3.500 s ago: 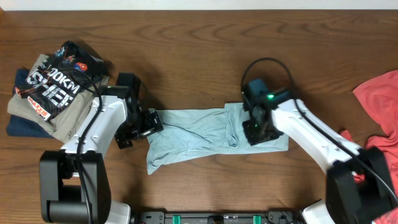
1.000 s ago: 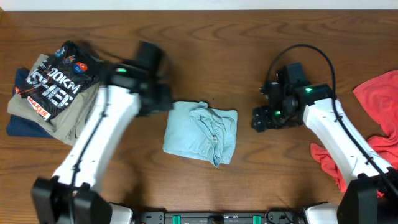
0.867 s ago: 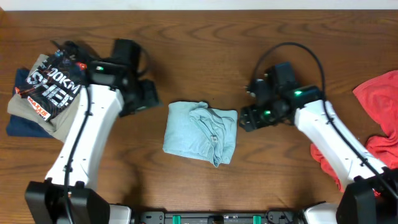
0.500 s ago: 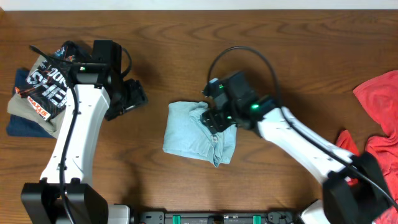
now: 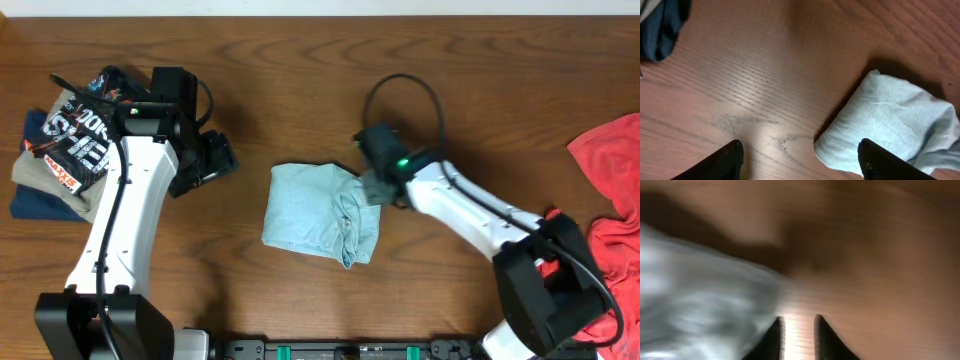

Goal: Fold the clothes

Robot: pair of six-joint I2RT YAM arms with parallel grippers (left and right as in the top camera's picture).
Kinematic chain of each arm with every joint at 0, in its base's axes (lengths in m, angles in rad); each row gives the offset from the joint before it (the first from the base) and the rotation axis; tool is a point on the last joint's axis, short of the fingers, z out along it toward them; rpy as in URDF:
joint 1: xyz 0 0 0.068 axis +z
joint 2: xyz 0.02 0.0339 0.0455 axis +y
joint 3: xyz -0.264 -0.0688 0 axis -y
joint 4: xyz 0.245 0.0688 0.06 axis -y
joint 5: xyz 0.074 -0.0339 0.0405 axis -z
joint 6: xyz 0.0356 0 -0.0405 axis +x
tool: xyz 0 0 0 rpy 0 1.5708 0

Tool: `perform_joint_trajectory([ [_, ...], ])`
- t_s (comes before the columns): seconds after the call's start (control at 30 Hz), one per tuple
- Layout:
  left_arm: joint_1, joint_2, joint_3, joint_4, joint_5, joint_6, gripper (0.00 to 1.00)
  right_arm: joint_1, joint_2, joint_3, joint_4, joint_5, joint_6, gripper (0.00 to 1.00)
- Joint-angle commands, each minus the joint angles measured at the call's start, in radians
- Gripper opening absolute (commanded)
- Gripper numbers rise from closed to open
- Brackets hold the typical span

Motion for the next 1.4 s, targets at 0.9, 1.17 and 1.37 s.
perform_joint_trajectory([
  [0.9, 0.003, 0.002, -0.016, 0.000, -0.004, -0.005, 0.75, 0.034, -0.008, 0.012, 0.165, -0.506, 0.090, 0.59],
  [1.17, 0.003, 0.002, -0.016, -0.003, -0.004, -0.005, 0.75, -0.013, 0.008, 0.013, 0.172, -0.391, 0.114, 0.01],
  [1.37, 0.003, 0.002, -0.018, -0.002, -0.004, -0.005, 0.75, -0.155, -0.008, 0.013, -0.036, -0.236, 0.113, 0.01],
])
